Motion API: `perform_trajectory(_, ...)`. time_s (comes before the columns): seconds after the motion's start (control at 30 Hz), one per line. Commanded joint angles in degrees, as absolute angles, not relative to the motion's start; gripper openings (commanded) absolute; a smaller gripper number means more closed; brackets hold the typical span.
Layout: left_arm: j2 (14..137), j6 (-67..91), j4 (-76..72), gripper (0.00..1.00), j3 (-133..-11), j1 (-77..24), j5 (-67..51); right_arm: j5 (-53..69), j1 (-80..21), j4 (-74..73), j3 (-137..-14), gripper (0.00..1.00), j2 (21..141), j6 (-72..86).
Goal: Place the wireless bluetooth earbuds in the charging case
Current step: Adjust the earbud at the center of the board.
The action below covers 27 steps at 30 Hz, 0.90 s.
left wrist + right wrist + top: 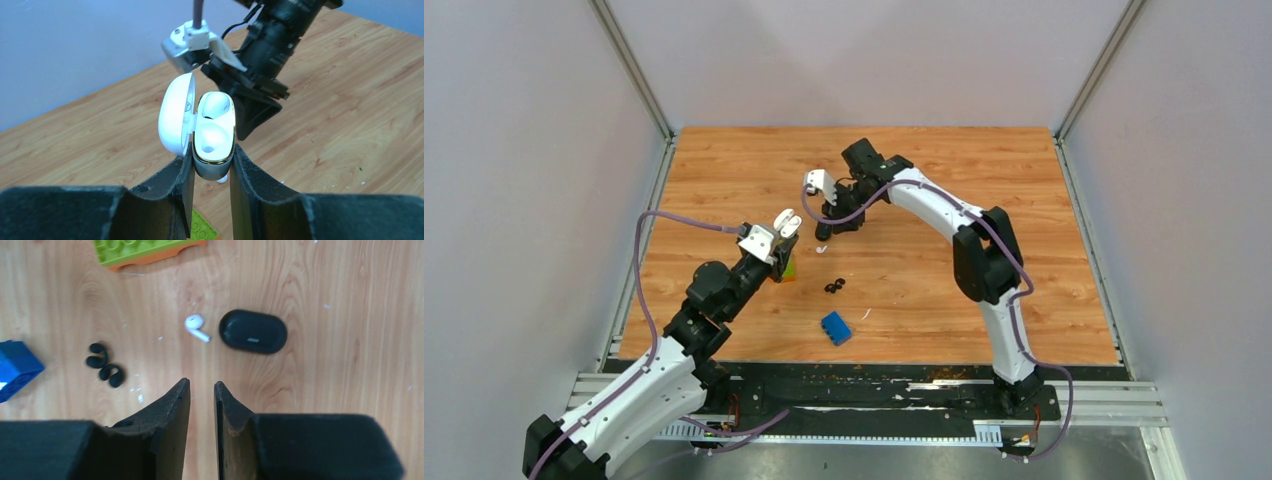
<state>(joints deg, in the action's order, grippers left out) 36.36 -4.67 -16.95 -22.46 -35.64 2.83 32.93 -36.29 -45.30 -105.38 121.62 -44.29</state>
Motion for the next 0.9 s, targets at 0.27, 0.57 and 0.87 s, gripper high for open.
perform_trajectory(0.27, 34.83, -5.59, -20.46, 0.0, -22.56, -35.8, 2.42, 30.5, -38.45, -51.15, -117.39, 0.18, 133.72, -51.94)
perform_trajectory(0.57, 35.17, -4.68, -21.56, 0.0, -22.24, -35.78, -2.34, 26.84, -39.07, -46.46, -118.41, 0.15, 136.46, -49.74)
perform_trajectory(0.87, 35.66, -3.64, -24.09, 0.0, -21.56, -35.78, -11.18, 25.38, -39.86, -43.89, -121.07, 0.16, 140.12, -49.31)
